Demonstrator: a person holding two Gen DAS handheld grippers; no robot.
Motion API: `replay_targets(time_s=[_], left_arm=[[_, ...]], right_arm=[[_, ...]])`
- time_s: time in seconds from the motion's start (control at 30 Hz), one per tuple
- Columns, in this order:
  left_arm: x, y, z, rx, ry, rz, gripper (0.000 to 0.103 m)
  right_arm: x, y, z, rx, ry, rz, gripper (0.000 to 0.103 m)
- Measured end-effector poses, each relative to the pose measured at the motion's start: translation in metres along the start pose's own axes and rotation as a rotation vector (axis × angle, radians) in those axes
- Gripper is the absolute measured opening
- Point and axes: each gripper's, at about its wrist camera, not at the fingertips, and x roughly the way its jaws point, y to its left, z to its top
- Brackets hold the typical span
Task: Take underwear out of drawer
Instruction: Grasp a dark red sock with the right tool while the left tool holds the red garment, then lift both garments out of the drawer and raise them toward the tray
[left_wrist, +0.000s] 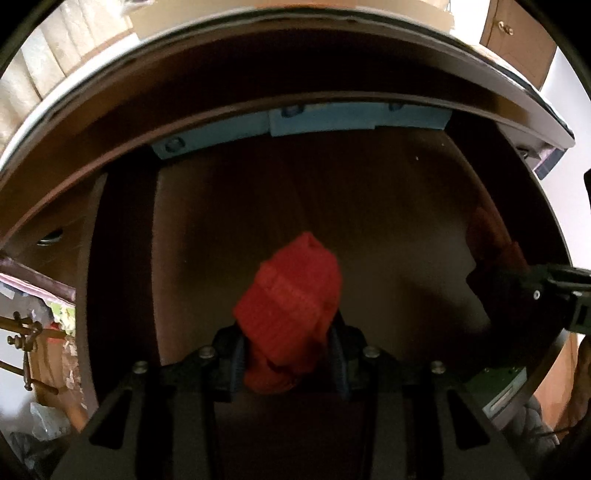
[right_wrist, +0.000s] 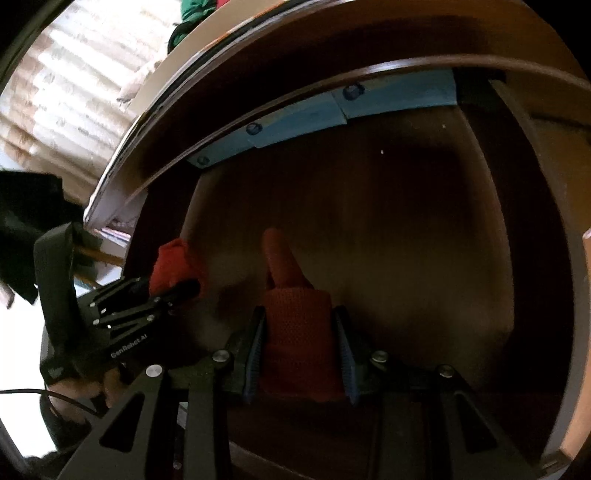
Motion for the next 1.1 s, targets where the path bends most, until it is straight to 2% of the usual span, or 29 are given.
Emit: replay_targets(time_s=[0.13, 0.4, 0.7, 0.93, 1.1], left_arm=[[-0.013, 0.023, -0.013, -0.028, 0.000, -0.008, 0.037], [-0.021, 0.026, -0.024, -0.059, -0.014, 0.030, 0.037], [-0.021, 0.034, -0.038, -0.115, -0.020, 0.005, 0.037], [-0.041, 0.043, -0.039, -0.151, -0.093, 0.015, 0.037], [-0.063, 0.051, -0.037, -0.188, -0.188, 0.028, 0.037]], right_arm=[[-0.006, -0.001, -0.004, 0.016, -0.007, 0.001, 0.038], [-0.007, 0.008, -0.014, 0.008, -0.048, -0.038, 0.038], [-0.009, 0.013, -0.020, 0.004, -0.059, -0.054, 0.038], [-0.015, 0.031, -0.018, -0.049, -0.104, -0.053, 0.038], [-0.025, 0.035, -0.016, -0.051, -0.136, -0.042, 0.038]])
